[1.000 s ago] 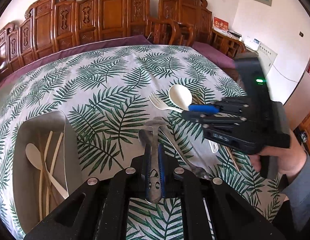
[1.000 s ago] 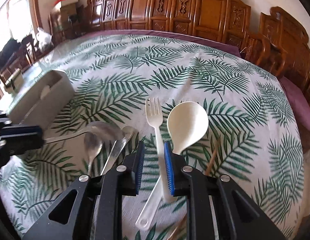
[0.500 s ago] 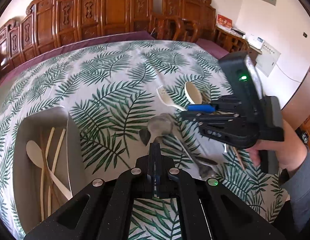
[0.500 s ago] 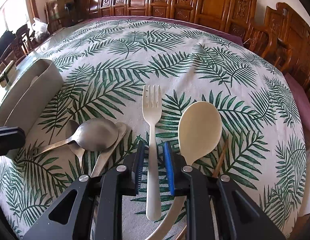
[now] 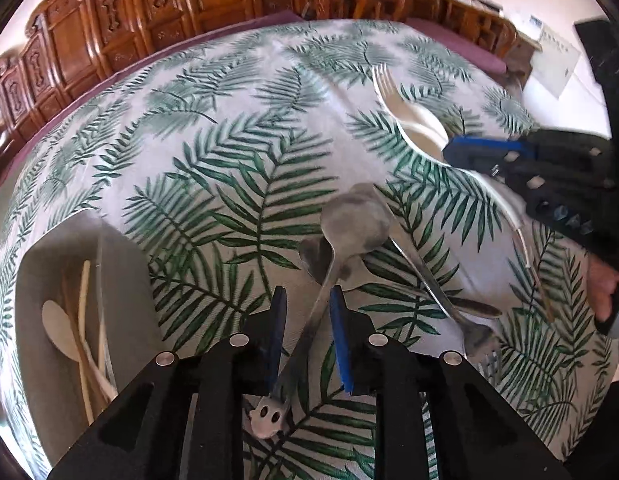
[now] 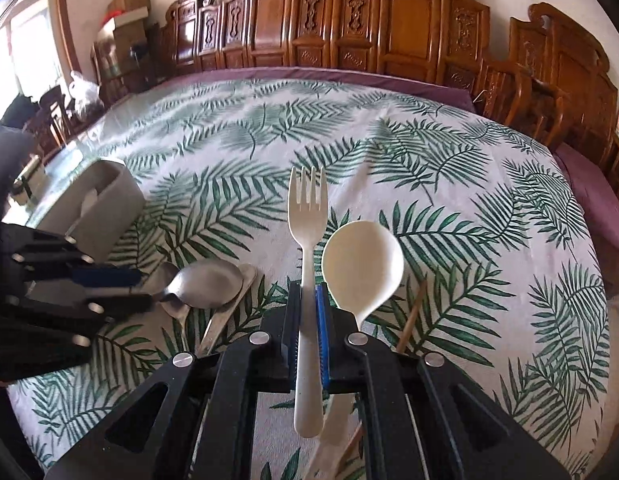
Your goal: Organize utensils
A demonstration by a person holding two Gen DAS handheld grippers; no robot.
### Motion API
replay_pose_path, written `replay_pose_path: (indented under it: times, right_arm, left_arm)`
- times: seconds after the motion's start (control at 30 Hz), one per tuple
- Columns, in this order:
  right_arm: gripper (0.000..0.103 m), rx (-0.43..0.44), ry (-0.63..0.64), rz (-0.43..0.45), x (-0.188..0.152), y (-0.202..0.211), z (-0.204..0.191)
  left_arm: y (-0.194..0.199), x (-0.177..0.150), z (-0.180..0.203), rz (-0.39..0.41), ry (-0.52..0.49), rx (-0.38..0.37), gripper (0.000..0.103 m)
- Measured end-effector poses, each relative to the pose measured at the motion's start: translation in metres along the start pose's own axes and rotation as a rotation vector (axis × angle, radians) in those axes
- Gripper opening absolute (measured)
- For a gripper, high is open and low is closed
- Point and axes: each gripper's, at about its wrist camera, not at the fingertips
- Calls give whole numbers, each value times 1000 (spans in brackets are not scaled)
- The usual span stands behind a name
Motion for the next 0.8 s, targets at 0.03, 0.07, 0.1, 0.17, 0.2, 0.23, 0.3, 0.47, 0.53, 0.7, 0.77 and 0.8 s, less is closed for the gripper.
replay_pose_path:
  times: [0.03, 0.07, 0.1, 0.17, 0.2, 0.23, 0.3, 0.47, 0.53, 0.7, 0.77, 0.8]
  right_arm:
    - [9, -1, -3, 7, 0, 3, 1]
    - [9, -1, -5, 10, 0, 5, 1]
    - [9, -1, -7, 13, 0, 6, 2]
    - [9, -3, -8, 17, 0, 8, 2]
    - [9, -3, -10, 18, 0, 9, 3]
    - [9, -4, -12, 19, 0, 9, 3]
    - [9, -7, -12, 17, 1, 8, 3]
    - [9, -4, -9, 21, 2, 10, -4]
    - [9, 0, -6, 26, 3, 13, -9]
    - [9, 18, 3, 48, 5, 28, -27]
    - [9, 26, 9, 59, 7, 34, -36]
    - [9, 31, 13, 65, 9, 36, -40]
  left_arm:
    - [-3, 0, 2, -12, -7, -6, 21]
    - [-4, 0, 3, -11, -12, -6, 21]
    - [-4, -1, 4, -6, -18, -6, 21]
    - [-3, -2, 4, 2, -9, -11, 20]
    - [-3, -2, 3, 5, -3, -18, 16]
    - [-2, -3, 4, 10, -4, -25, 11]
    - [-1, -4, 7, 13, -12, -31, 5]
    - [21, -4, 7, 75, 5, -27, 5]
    - [32, -2, 4, 99, 18, -34, 5]
    - [66, 0, -3, 161, 45, -41, 5]
    - [82, -1, -6, 186, 48, -41, 5]
    - [88, -2, -8, 196, 50, -37, 5]
Point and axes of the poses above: each gripper's, at about its wrist camera, not at the fingertips, and y roughly against the way its jaws point, z to its right, x to its top, and after that the axes turned 10 degrees about z, right-handed
